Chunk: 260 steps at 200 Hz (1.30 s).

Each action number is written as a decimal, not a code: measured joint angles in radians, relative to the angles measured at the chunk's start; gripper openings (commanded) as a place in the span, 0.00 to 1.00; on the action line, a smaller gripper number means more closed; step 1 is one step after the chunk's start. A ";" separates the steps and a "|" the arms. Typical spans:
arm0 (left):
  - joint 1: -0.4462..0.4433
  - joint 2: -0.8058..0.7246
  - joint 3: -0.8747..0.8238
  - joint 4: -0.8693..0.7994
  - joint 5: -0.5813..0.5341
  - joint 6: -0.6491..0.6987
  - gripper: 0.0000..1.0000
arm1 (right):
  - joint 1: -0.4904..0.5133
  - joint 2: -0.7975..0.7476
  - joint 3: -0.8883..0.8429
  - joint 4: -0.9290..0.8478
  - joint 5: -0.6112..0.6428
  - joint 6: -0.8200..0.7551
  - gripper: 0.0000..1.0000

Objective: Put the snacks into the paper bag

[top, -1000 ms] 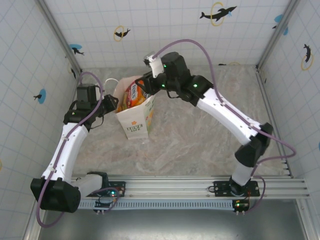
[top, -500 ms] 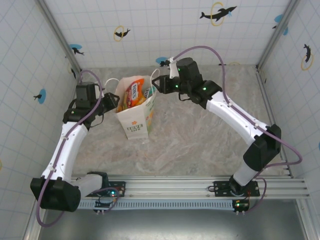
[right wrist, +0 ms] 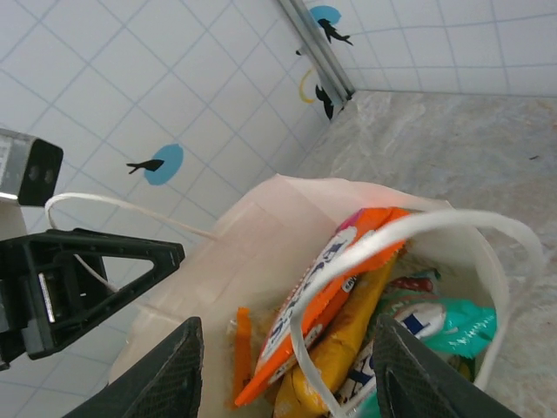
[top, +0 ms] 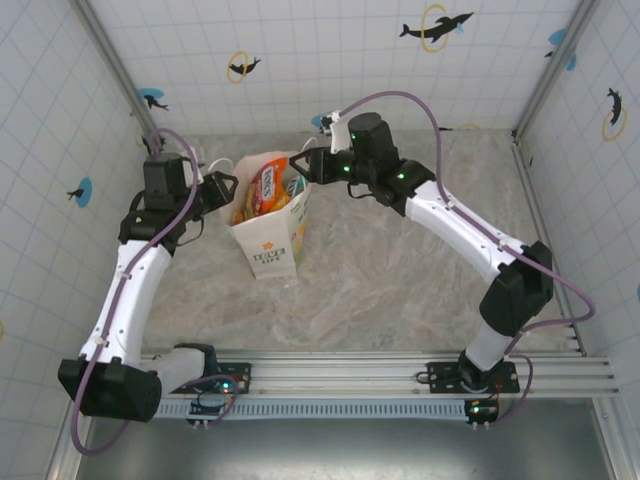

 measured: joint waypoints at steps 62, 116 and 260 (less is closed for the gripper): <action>0.000 0.000 0.070 0.002 -0.012 0.005 0.27 | -0.018 0.069 0.049 0.045 -0.035 0.034 0.49; 0.000 0.000 0.092 -0.007 -0.031 0.023 0.00 | -0.029 0.118 0.111 0.069 -0.035 0.045 0.36; -0.111 0.163 0.312 -0.062 0.072 0.053 0.00 | -0.118 -0.014 0.116 -0.106 0.000 -0.062 0.00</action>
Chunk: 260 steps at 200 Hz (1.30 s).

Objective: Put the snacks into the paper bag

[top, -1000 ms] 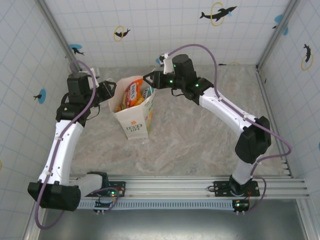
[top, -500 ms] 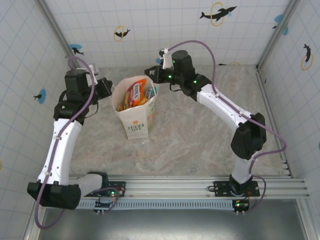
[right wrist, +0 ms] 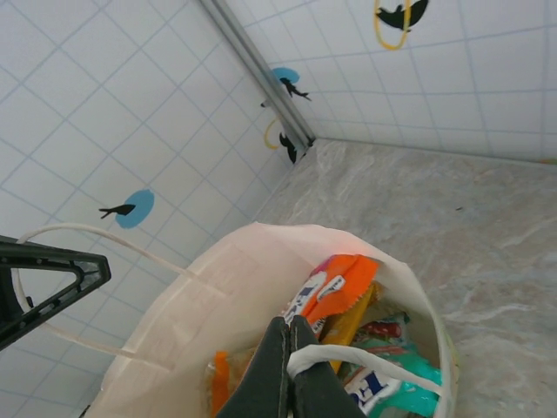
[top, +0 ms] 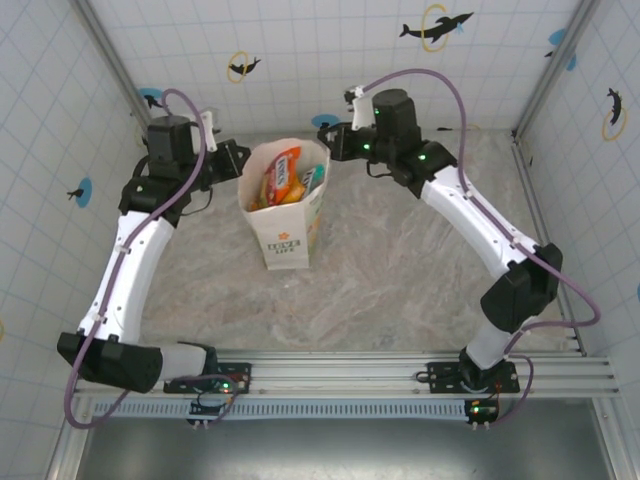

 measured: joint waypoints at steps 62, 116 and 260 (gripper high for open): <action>-0.120 0.047 -0.010 0.046 0.011 -0.029 0.00 | -0.060 -0.075 0.003 -0.083 0.009 -0.037 0.00; -0.151 0.050 -0.145 0.167 0.019 -0.076 0.18 | -0.152 -0.224 -0.314 0.014 -0.018 0.005 0.07; -0.151 -0.006 -0.098 0.198 -0.048 -0.068 0.65 | -0.175 -0.341 -0.339 -0.002 -0.019 0.019 0.54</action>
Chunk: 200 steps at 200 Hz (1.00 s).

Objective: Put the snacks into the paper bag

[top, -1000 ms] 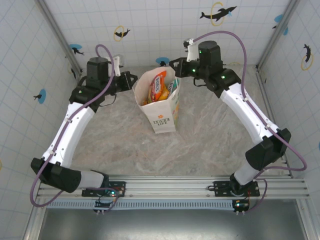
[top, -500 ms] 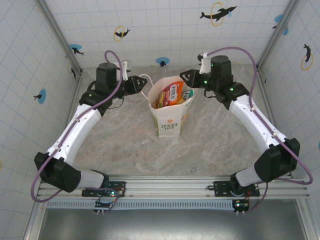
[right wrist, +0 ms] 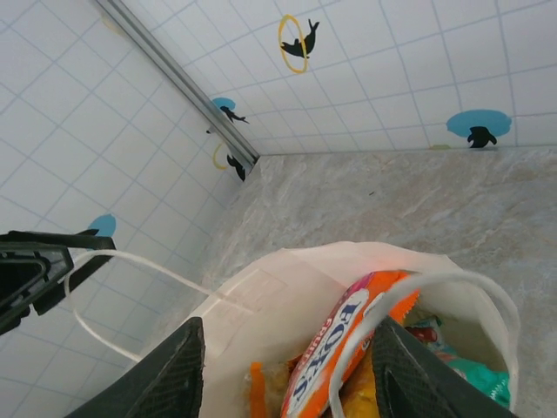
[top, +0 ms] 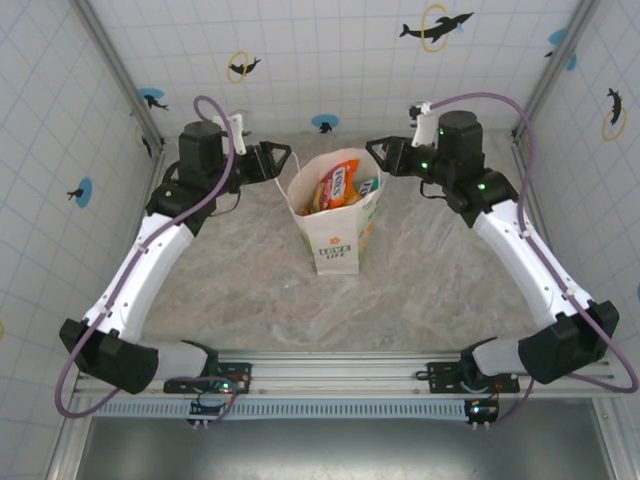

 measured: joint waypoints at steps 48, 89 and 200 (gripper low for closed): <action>0.008 -0.121 -0.023 -0.039 -0.153 0.017 0.81 | -0.010 -0.114 0.000 -0.107 0.083 -0.040 0.63; 0.084 -0.277 -0.128 -0.085 -0.397 0.007 0.98 | -0.065 -0.285 -0.149 -0.119 0.204 -0.096 0.99; 0.245 -0.348 -1.136 0.619 -0.765 0.194 0.98 | -0.361 -0.357 -1.197 0.608 0.336 -0.193 0.99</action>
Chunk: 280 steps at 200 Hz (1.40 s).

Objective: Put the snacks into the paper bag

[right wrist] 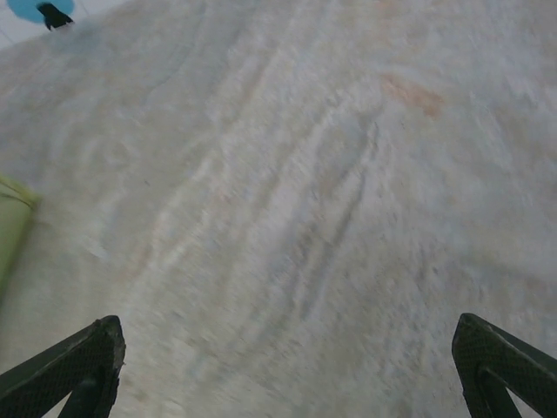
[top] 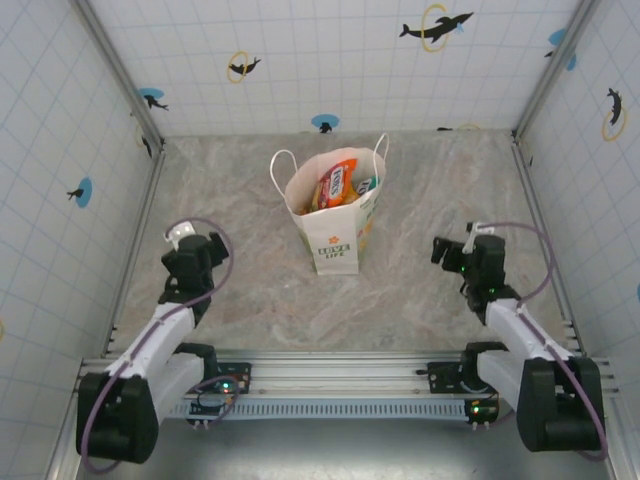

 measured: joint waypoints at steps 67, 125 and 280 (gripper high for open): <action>0.005 0.241 -0.262 0.669 -0.062 0.188 0.98 | -0.026 0.228 -0.198 0.494 0.060 -0.063 0.99; 0.046 0.562 -0.262 1.192 0.058 0.261 0.98 | -0.002 0.340 -0.198 0.621 0.053 -0.107 0.99; 0.137 0.570 -0.262 1.101 0.197 0.211 0.98 | -0.026 0.530 -0.204 0.928 0.093 -0.192 1.00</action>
